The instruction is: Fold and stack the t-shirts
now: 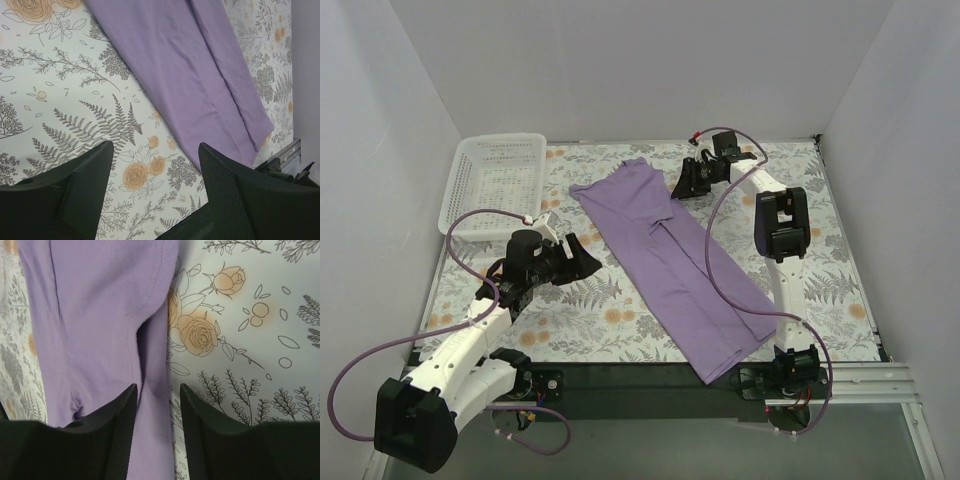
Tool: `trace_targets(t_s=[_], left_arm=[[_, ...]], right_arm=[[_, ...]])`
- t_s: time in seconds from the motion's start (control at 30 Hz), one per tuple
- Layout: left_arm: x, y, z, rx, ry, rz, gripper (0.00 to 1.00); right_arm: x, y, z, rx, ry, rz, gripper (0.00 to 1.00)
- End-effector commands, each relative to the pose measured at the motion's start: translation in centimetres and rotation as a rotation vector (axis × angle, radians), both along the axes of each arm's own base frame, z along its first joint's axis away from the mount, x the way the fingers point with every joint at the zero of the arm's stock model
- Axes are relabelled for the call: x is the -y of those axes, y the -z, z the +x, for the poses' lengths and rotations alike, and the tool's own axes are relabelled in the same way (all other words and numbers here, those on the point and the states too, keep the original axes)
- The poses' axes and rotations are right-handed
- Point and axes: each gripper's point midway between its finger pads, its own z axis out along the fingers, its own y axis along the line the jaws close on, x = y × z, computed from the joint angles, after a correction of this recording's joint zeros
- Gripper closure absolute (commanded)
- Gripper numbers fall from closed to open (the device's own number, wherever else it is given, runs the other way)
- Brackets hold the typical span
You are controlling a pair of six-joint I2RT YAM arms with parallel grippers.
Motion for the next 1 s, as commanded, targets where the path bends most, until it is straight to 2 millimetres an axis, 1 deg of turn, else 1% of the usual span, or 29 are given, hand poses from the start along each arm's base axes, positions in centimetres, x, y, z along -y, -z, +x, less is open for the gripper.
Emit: trace_targets(t_s=[0.0, 0.1, 0.13, 0.17, 0.23, 0.27, 0.33, 0.37, 0.47, 0.5, 0.57, 0.6, 0.67, 0.7, 0.77, 0.8, 0.87, 0.9, 0.97], left_arm=[[-0.1, -0.5, 0.2, 0.029, 0.008, 0.011, 0.32], [0.0, -0.3, 0.2, 0.023, 0.011, 0.009, 0.32], [0.0, -0.3, 0.3, 0.024, 0.012, 0.01, 0.32], [0.0, -0.3, 0.3, 0.023, 0.014, 0.01, 0.32], [0.0, -0.2, 0.3, 0.019, 0.013, 0.01, 0.32], [0.0, -0.3, 0.3, 0.021, 0.014, 0.008, 0.32], [0.0, -0.2, 0.2, 0.019, 0.012, 0.008, 0.32], [-0.1, -0.3, 0.2, 0.022, 0.009, 0.009, 0.32], [0.0, -0.1, 0.2, 0.017, 0.012, 0.007, 0.32], [0.0, -0.1, 0.2, 0.013, 0.015, 0.006, 0.32], [0.1, 0.0, 0.2, 0.009, 0.015, 0.005, 0.32], [0.1, 0.0, 0.2, 0.009, 0.017, 0.004, 0.32], [0.1, 0.0, 0.1, 0.009, 0.017, 0.004, 0.32], [0.1, -0.1, 0.2, 0.01, 0.018, 0.003, 0.32], [0.1, 0.0, 0.2, 0.01, 0.017, 0.004, 0.32], [0.1, -0.1, 0.2, 0.011, 0.02, 0.003, 0.32], [0.2, 0.0, 0.2, 0.01, 0.022, 0.004, 0.32], [0.2, 0.0, 0.2, 0.01, 0.022, 0.004, 0.32], [0.2, -0.1, 0.2, 0.012, 0.023, 0.002, 0.32]], right_arm=[[-0.1, 2.3, -1.2, -0.054, -0.012, -0.023, 0.57], [-0.1, 2.9, -2.1, -0.072, -0.026, -0.028, 0.65], [0.0, 2.9, -2.2, -0.071, -0.027, -0.029, 0.67], [0.0, 3.1, -2.2, -0.072, -0.026, -0.035, 0.74], [0.2, 3.3, -2.1, -0.07, -0.024, -0.041, 0.81], [0.3, 3.3, -1.9, -0.064, -0.019, -0.046, 0.86], [0.5, 3.0, -1.6, -0.047, -0.018, -0.052, 0.9], [1.0, 3.1, -1.4, -0.038, -0.01, -0.067, 0.92], [2.3, 2.9, -0.8, -0.02, 0.018, -0.092, 0.94], [3.2, 2.8, -0.4, -0.017, 0.036, -0.095, 0.94], [4.3, 2.8, 0.0, -0.015, 0.059, -0.102, 0.94], [5.4, 2.8, 0.3, -0.017, 0.08, -0.105, 0.95], [6.6, 2.7, 0.6, -0.02, 0.103, -0.104, 0.95], [7.6, 2.9, 0.8, -0.027, 0.122, -0.104, 0.95], [8.5, 3.1, 0.8, -0.035, 0.135, -0.101, 0.96], [9.3, 3.0, 0.8, -0.035, 0.147, -0.103, 0.96], [10.1, 3.2, 0.6, -0.043, 0.155, -0.101, 0.96], [10.8, 2.9, 0.6, -0.039, 0.166, -0.1, 0.96], [11.2, 2.5, 0.3, -0.035, 0.151, -0.077, 0.91]])
